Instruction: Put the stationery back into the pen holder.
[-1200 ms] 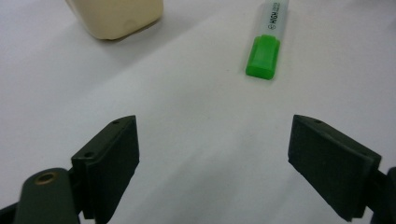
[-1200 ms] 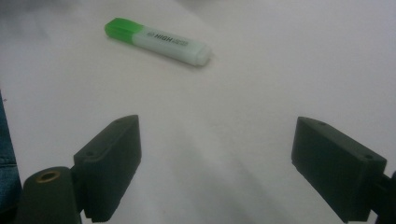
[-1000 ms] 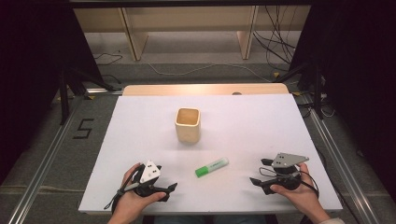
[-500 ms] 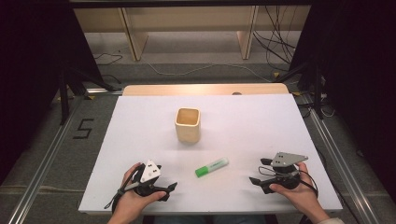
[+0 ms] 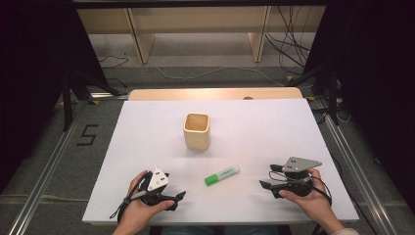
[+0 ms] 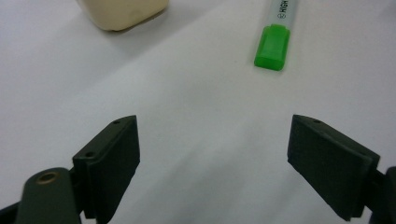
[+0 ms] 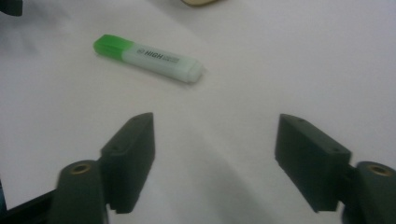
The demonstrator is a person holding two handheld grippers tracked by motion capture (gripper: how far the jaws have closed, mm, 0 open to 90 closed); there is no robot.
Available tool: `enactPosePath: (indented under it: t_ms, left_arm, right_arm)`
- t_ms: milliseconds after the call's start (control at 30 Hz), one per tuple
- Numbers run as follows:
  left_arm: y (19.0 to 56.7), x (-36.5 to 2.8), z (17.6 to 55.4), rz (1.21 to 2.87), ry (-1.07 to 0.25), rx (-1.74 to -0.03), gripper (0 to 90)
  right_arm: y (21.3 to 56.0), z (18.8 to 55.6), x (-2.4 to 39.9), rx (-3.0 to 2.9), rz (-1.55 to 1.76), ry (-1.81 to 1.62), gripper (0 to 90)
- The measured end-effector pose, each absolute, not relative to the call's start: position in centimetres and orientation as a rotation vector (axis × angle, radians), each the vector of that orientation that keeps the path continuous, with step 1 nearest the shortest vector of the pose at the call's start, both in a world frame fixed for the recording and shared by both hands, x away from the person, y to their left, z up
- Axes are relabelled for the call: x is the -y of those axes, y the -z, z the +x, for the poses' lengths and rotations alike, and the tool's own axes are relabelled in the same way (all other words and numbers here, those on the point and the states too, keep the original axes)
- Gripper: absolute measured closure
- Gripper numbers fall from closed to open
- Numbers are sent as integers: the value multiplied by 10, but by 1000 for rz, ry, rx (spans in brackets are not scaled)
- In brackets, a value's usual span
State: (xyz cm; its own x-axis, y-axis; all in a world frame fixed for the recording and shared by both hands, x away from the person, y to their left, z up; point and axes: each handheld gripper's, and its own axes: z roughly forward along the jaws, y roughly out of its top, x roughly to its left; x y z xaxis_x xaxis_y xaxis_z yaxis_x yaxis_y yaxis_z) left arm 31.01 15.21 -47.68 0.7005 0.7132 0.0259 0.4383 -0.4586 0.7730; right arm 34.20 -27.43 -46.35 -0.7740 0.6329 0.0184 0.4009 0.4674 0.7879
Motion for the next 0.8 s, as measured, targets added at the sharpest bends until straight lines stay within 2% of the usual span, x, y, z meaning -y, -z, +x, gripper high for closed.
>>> enactPosePath:
  t_ms: [267,500,567,800]
  left_arm:
    - [477,-149,312,2128,-440,-878,168]
    - [477,-148,311,2135,-440,-877,170]
    - [477,-148,312,2129,-448,-880,170]
    - [477,-147,313,2128,-447,-882,170]
  right_arm:
    - [462,350,253,-2462,854,-1153,651]
    - [464,366,235,-2494,886,-1122,870]
    - [463,370,231,-2489,910,-1132,900]
    - [463,390,208,-2506,927,-1101,900]
